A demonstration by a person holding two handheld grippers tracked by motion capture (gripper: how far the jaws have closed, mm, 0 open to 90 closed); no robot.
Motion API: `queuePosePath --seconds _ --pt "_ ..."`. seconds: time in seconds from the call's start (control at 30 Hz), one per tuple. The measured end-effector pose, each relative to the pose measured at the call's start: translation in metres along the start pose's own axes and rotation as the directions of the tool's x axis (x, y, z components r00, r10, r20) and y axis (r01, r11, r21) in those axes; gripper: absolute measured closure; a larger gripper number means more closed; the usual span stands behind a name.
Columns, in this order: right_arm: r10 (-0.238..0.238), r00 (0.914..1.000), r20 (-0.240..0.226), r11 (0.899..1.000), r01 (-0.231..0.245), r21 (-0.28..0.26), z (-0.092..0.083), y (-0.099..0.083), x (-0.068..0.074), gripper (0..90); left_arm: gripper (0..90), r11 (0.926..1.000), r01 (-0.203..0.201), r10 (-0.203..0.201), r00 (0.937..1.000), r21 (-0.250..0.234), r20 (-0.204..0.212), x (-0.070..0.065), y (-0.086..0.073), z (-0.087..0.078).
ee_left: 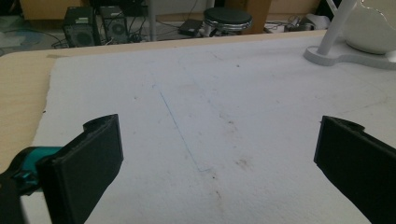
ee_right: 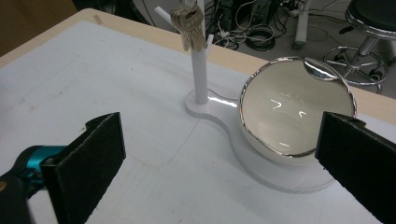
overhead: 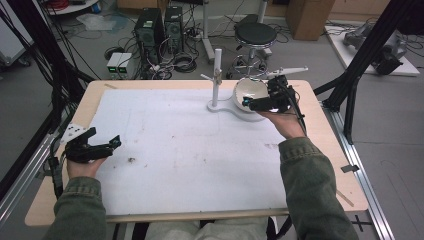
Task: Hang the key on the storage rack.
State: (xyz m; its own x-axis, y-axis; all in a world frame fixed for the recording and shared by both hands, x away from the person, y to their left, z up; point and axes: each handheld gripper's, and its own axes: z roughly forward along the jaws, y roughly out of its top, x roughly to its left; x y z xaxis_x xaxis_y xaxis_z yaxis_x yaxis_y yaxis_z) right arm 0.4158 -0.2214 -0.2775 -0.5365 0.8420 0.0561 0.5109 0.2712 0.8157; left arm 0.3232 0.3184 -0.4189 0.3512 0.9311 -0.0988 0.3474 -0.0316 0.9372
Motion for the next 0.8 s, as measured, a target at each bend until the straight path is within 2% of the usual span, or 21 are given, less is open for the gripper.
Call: queuePosePath --seconds 0.47,0.67,0.8 --pt "0.032 0.9995 -0.001 0.999 -0.032 -0.026 -0.012 -0.035 -0.011 0.6 1.7 1.0000 0.000 0.000 1.0000 0.001 0.000 -0.001 0.000 0.000" --pt "0.059 0.9983 -0.001 0.998 -0.059 -0.014 -0.012 -0.048 -0.018 0.7 1.7 1.0000 -0.002 0.002 1.0000 0.003 0.001 -0.001 0.000 0.000" --pt "0.092 0.9957 -0.008 0.995 -0.092 -0.023 -0.014 -0.061 -0.025 0.7 1.7 1.0000 -0.005 0.005 1.0000 0.006 0.001 -0.001 0.000 0.001"
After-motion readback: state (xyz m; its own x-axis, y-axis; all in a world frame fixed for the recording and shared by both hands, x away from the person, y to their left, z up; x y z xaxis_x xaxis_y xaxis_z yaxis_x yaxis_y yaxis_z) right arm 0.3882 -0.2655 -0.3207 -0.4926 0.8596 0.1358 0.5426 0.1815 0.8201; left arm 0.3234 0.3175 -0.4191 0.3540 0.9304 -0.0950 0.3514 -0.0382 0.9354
